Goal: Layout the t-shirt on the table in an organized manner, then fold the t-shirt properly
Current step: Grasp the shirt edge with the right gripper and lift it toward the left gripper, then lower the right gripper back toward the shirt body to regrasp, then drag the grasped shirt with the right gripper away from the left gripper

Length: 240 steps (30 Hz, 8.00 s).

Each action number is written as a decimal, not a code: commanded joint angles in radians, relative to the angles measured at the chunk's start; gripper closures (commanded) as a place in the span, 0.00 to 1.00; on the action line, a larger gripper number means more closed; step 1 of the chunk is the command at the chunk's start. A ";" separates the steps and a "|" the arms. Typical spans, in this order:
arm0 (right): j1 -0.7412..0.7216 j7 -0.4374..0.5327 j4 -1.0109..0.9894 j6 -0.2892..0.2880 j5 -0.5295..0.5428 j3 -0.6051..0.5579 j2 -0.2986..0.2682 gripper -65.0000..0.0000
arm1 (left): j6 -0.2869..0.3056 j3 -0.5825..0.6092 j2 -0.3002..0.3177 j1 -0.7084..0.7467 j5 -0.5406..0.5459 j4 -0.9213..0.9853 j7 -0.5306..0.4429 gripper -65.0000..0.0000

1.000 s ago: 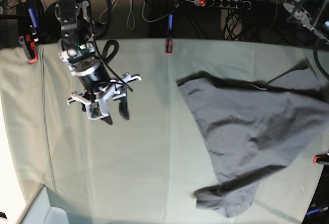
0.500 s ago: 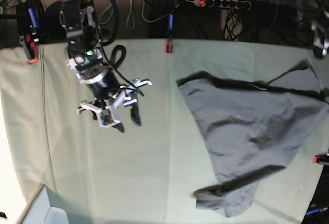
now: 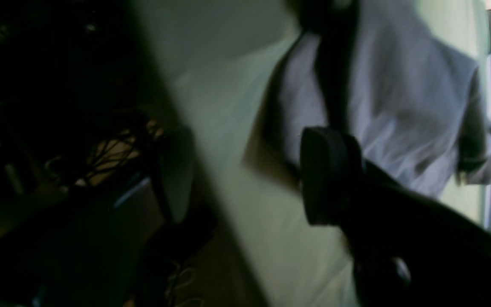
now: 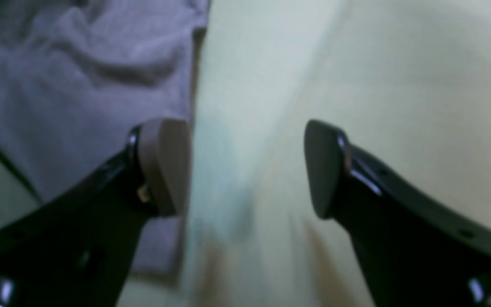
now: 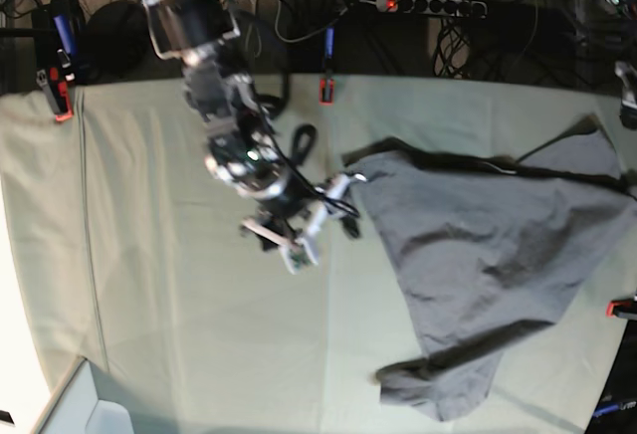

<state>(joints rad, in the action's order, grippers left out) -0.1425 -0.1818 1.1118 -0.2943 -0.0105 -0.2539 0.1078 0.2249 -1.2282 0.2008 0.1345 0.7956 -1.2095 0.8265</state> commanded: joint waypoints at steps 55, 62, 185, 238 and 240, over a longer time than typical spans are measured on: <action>0.287 0.179 0.080 -0.164 0.007 -0.160 0.026 1.00 | 0.014 0.024 0.006 -0.276 -0.301 0.144 -0.014 0.42; 0.429 0.179 0.196 -0.164 0.005 -0.308 0.013 1.00 | 0.014 0.023 0.025 -0.276 -0.296 0.142 -0.006 0.42; 0.432 0.078 0.552 -0.311 0.266 0.486 -0.326 0.42 | 0.011 0.023 0.021 -0.171 -0.127 -0.080 0.103 0.42; -0.444 0.249 -0.574 -0.306 0.271 0.365 -0.173 1.00 | 0.014 0.021 -0.025 -0.009 -0.127 -0.241 0.104 0.42; -0.446 0.249 -0.557 -0.306 0.269 0.436 -0.207 1.00 | 0.014 0.023 -0.064 -0.012 -0.127 -0.272 0.104 0.42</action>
<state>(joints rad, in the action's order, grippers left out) -0.5594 0.0425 0.5385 -0.5907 0.2443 0.1852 -0.0963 0.2321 -1.2037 0.1261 0.1268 0.6540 -1.4670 0.9344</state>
